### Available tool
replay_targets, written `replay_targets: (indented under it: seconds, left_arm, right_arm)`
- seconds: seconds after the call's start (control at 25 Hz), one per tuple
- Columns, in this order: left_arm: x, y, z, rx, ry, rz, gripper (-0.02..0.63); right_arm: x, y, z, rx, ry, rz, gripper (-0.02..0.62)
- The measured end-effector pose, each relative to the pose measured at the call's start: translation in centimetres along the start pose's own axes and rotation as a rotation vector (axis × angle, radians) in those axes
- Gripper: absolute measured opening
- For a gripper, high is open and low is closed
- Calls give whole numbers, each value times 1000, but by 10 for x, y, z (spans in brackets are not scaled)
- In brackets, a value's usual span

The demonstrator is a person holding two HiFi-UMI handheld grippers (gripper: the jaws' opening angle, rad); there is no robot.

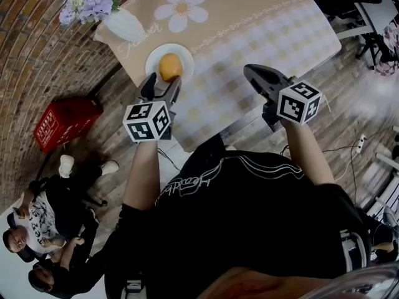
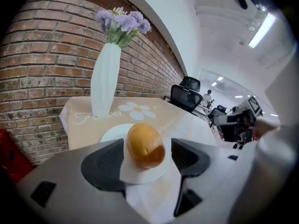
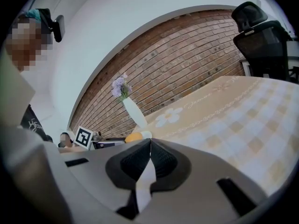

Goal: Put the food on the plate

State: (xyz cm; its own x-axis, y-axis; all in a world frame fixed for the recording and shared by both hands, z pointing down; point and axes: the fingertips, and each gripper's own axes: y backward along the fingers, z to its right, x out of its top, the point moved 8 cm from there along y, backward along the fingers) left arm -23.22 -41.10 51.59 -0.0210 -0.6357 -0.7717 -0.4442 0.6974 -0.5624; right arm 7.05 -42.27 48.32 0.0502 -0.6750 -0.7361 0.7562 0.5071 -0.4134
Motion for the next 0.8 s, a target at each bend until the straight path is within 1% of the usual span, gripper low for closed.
replay_targets:
  seconds: [0.2, 0.32, 0.44, 0.52, 0.64, 0.72, 0.8]
  left_arm:
    - [19, 28, 11, -18, 10, 94, 299]
    - [29, 54, 27, -23, 16, 156, 298]
    - [38, 80, 48, -62, 9, 204, 287]
    - [41, 98, 64, -93, 8, 233, 260]
    - [42, 124, 89, -134, -7, 277, 187]
    - [40, 140, 106, -168, -17, 300, 125]
    - [36, 155, 123, -209, -18, 313, 97]
  right_arm:
    - [4, 12, -21, 45, 51, 30, -3]
    - [8, 27, -39, 108, 74, 69, -3]
    - [15, 42, -58, 163, 111, 115, -3]
    - [19, 53, -70, 184, 139, 138, -3]
    - [21, 67, -88, 205, 184, 155, -3]
    - [20, 76, -100, 226, 215, 161, -3]
    - [18, 85, -113, 258, 235, 163, -3]
